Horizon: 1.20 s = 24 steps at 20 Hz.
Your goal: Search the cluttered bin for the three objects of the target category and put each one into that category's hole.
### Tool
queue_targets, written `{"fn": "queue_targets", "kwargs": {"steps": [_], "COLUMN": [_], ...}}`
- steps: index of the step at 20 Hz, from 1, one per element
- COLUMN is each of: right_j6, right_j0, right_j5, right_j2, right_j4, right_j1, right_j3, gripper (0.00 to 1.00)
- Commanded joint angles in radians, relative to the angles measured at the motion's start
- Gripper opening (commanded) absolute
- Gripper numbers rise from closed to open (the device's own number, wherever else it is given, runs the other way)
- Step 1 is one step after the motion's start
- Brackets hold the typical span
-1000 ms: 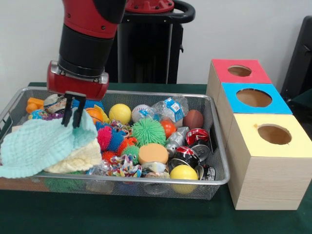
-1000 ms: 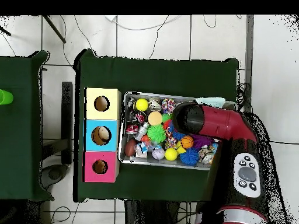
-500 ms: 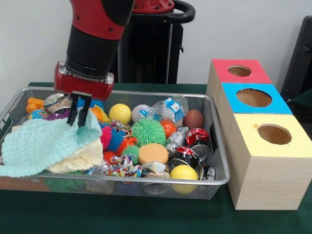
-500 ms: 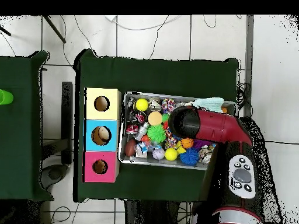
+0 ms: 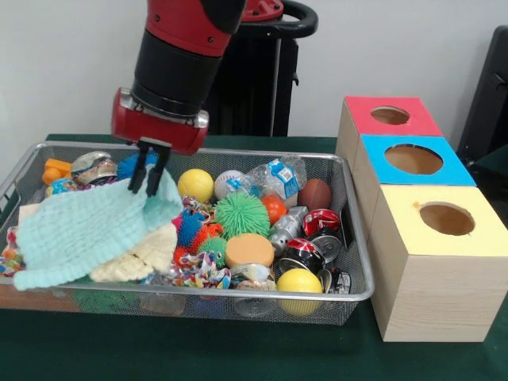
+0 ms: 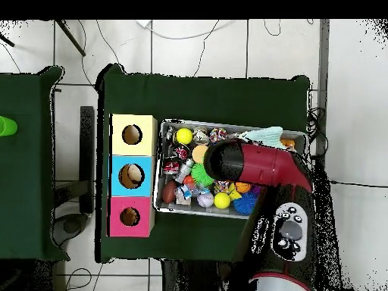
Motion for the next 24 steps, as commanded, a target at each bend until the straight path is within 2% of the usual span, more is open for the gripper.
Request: {"fn": "queue_targets", "kwargs": {"steps": [1, 6, 10, 18, 22, 24], "right_j6": [0.372, 0.465, 0.518, 0.581, 0.627, 0.643], "right_j0": [0.097, 0.164, 0.201, 0.238, 0.276, 0.283], "right_j5": [0.200, 0.271, 0.346, 0.394, 0.484, 0.473], "right_j2": [-0.040, -0.095, -0.109, -0.131, -0.159, -0.159], "right_j4": [0.108, 0.161, 0.195, 0.208, 0.215, 0.220], "right_j1": [0.039, 0.069, 0.069, 0.079, 0.087, 0.093], "right_j3": [-0.042, -0.094, -0.123, -0.146, -0.195, -0.197], "gripper": [0.00, 0.00, 0.00, 0.00, 0.00, 0.00]}}
